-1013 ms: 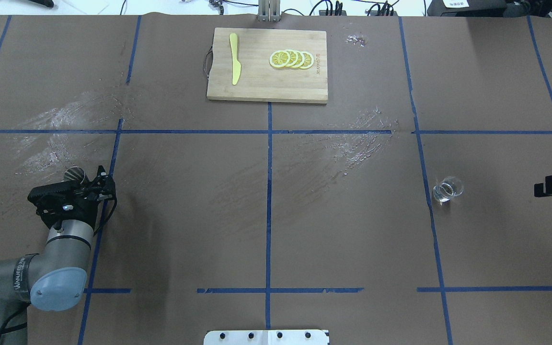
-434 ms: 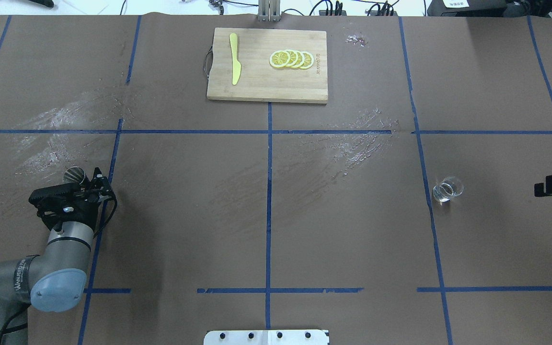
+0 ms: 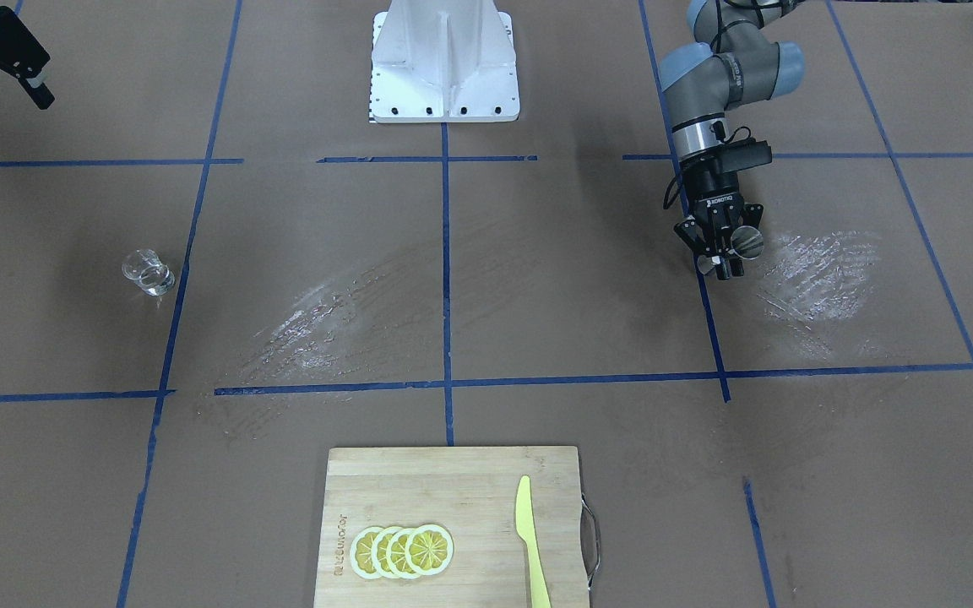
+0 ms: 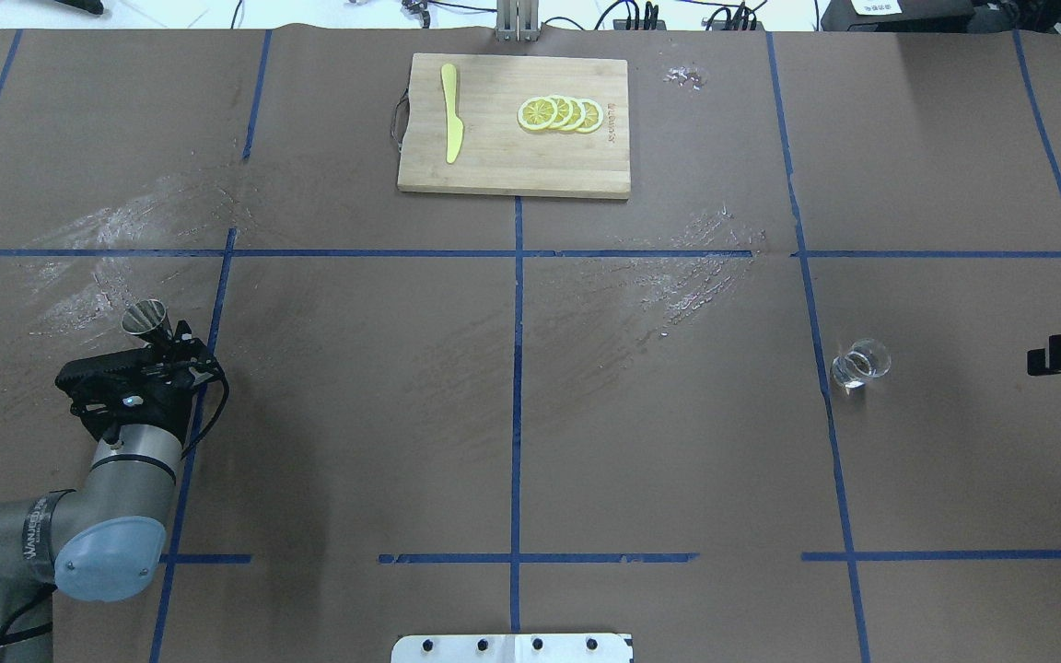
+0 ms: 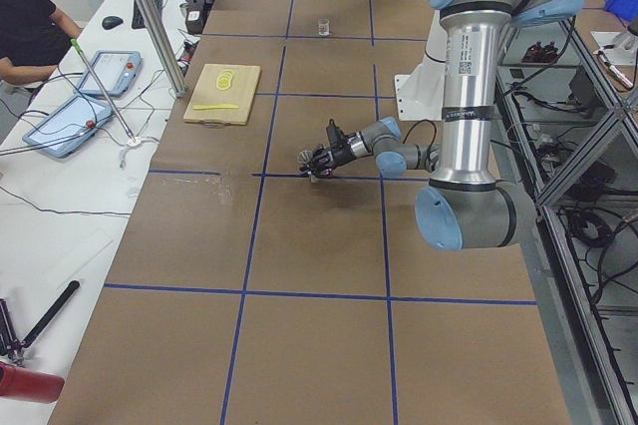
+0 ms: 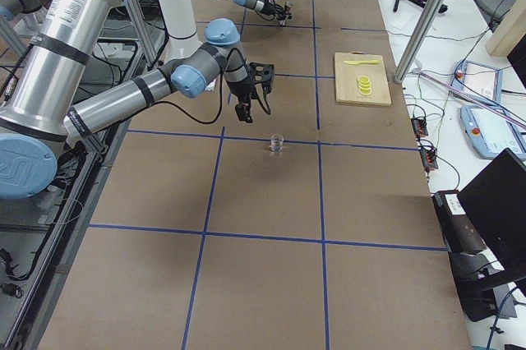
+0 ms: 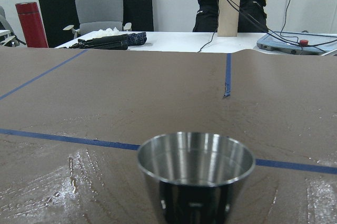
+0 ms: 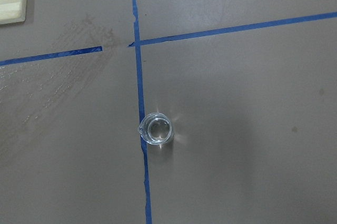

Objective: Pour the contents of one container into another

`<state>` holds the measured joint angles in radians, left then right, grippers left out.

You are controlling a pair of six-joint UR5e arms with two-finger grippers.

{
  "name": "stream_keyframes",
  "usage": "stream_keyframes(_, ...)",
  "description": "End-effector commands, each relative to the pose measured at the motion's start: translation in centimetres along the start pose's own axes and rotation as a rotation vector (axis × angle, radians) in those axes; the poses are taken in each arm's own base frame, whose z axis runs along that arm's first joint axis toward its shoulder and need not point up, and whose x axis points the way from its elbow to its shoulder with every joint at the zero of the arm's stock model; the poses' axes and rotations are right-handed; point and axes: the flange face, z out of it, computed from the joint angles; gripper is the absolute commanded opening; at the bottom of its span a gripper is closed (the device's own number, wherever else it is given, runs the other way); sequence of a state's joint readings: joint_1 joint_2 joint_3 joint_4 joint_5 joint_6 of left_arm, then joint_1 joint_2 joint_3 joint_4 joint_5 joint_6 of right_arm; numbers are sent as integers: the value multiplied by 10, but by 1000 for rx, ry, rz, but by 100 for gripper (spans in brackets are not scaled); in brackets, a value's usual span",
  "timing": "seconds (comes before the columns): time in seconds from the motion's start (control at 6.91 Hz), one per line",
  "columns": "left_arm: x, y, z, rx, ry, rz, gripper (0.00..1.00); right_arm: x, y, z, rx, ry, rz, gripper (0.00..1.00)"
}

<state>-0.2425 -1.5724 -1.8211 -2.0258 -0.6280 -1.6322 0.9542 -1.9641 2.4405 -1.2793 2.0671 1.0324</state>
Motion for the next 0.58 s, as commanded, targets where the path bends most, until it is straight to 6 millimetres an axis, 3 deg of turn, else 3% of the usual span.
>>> stream_keyframes(0.0, 32, -58, -38, 3, 84, 4, 0, -3, 1, 7, 22, 24, -18, 100)
stream_keyframes(0.14, 38, -73, -48, 5, 106, -16, 0, -15, 7, 17, 64, 33, -23, 100)
stream_keyframes(0.43, 41, -84, -49, 15, 124, -57, 0, -52, 42, 57, 148, 51, -41, 100)
